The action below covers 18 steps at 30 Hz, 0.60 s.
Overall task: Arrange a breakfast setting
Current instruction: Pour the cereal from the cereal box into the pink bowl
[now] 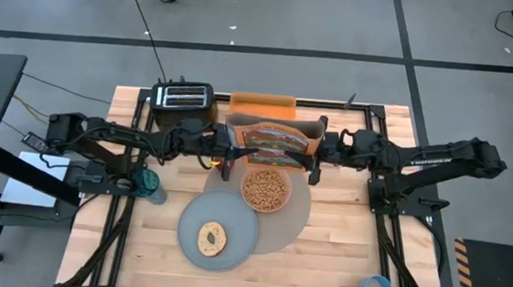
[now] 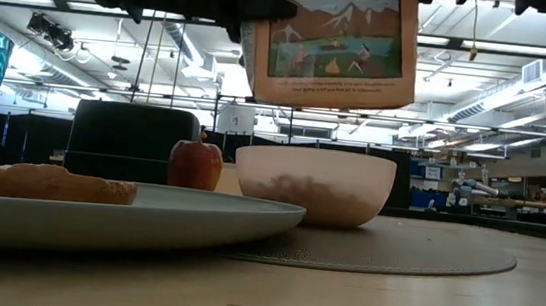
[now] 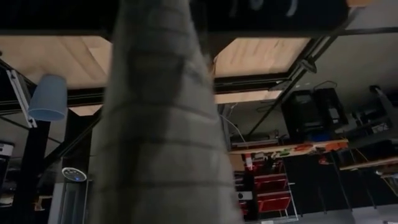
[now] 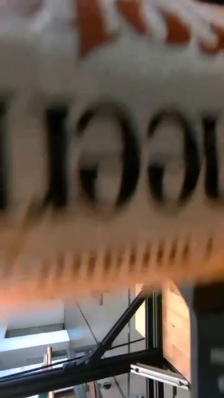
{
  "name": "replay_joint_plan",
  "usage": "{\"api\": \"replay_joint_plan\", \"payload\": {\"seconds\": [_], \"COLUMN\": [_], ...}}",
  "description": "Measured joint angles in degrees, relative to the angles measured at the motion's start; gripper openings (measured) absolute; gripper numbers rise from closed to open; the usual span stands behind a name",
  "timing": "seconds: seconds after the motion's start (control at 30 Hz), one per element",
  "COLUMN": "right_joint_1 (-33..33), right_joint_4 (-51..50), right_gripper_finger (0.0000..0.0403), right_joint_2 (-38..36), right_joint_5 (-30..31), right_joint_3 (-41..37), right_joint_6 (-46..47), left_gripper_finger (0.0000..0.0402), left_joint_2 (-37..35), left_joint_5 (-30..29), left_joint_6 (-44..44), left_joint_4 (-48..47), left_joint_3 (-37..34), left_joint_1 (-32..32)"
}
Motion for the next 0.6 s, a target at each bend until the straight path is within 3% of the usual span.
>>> {"api": "replay_joint_plan", "payload": {"seconds": [0.2,0.37,0.47,0.6], "right_joint_1": [-0.28,-0.24,-0.24,-0.14], "right_joint_4": [1.09,1.64,1.92,0.76], "right_gripper_finger": [0.0104,0.0033,0.0011,0.0014], "right_joint_2": [0.03,-0.48,-0.68,-1.5], "right_joint_5": [-0.01,-0.39,-0.44,1.45], "right_joint_3": [-0.07,-0.08,-0.09,-0.13], "right_joint_6": [-0.92,-0.84,-0.05,0.68], "left_gripper_finger": [0.0016,0.0023,0.0053,0.012], "left_joint_2": [-0.24,-1.62,-2.5,-5.33], "left_joint_5": [0.19,0.28,0.42,0.34], "left_joint_6": [0.21,0.23,0.64,0.67], "left_joint_4": [0.06,-0.45,-0.39,-2.39], "left_joint_3": [0.0,0.02,0.17,0.11], "left_joint_1": [0.0,-0.04,-0.09,-0.07]}}
